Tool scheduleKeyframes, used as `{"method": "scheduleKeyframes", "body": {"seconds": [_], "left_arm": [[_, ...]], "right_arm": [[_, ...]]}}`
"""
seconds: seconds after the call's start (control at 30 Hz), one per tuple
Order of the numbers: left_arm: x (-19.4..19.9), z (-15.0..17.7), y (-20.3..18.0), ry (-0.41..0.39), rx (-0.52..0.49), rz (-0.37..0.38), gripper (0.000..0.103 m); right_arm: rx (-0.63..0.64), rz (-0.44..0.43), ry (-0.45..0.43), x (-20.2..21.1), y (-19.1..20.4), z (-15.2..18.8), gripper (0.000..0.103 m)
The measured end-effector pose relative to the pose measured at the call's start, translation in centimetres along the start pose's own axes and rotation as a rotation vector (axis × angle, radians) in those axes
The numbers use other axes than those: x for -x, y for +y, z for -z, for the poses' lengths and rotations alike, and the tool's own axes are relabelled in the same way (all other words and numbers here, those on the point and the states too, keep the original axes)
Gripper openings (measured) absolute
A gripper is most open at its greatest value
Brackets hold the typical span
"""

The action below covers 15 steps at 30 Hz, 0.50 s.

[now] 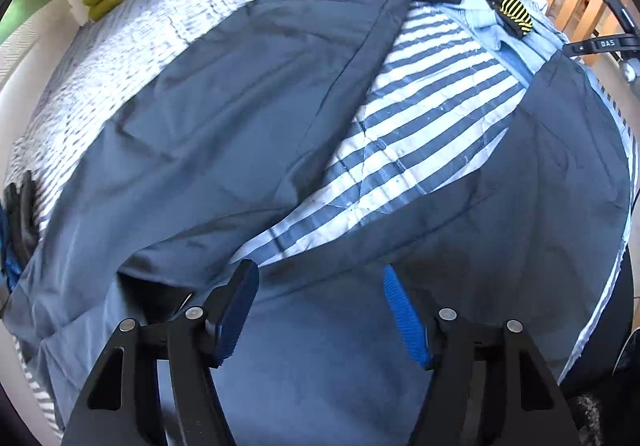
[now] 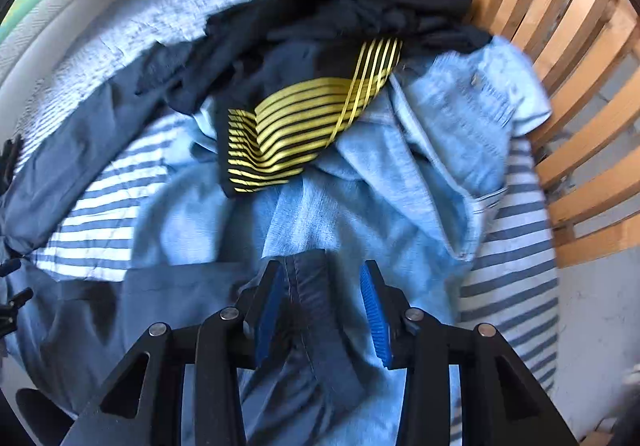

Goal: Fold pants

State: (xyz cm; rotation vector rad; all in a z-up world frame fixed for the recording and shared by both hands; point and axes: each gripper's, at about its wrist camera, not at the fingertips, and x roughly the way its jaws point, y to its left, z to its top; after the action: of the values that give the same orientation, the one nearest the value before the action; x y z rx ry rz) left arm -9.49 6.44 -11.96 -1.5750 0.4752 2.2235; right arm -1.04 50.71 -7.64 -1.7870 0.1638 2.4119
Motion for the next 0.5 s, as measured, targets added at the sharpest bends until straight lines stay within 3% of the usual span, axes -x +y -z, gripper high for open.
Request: {"method": "scheduleKeyframes", "body": {"seconds": [0.07, 0.1, 0.17, 0.2, 0.23, 0.37, 0.5], "left_arm": [[-0.9, 0.0, -0.1, 0.015, -0.008, -0.012, 0.069], [-1.5, -0.1, -0.3, 0.019, -0.009, -0.006, 0.063], [-2.0, 0.1, -0.6, 0.021, -0.013, 0.009, 0.032], [-2.1, 0.2, -0.8, 0.021, -0.015, 0.009, 0.008], [-2.1, 0.3, -1.0, 0.017, -0.019, 0.001, 0.001], [-1.1, 0.8, -1.1, -0.033, -0.001, -0.028, 0.0], [0.9, 0.8, 0.4, -0.084, 0.08, -0.049, 0.0]], "right_arm": [[-0.021, -0.031, 0.023, -1.2, -0.1, -0.1, 0.036], [-0.034, -0.053, 0.029, -1.5, -0.1, 0.0, 0.036], [-0.049, -0.056, 0.021, -1.6, 0.0, 0.2, 0.036], [-0.045, -0.062, 0.008, -1.4, 0.2, 0.4, 0.027], [-0.036, -0.08, 0.001, -1.1, 0.4, 0.6, 0.023], [0.018, -0.023, -0.076, 1.1, 1.3, 1.5, 0.023], [-0.014, 0.032, -0.176, 4.7, 0.2, 1.6, 0.022]]}}
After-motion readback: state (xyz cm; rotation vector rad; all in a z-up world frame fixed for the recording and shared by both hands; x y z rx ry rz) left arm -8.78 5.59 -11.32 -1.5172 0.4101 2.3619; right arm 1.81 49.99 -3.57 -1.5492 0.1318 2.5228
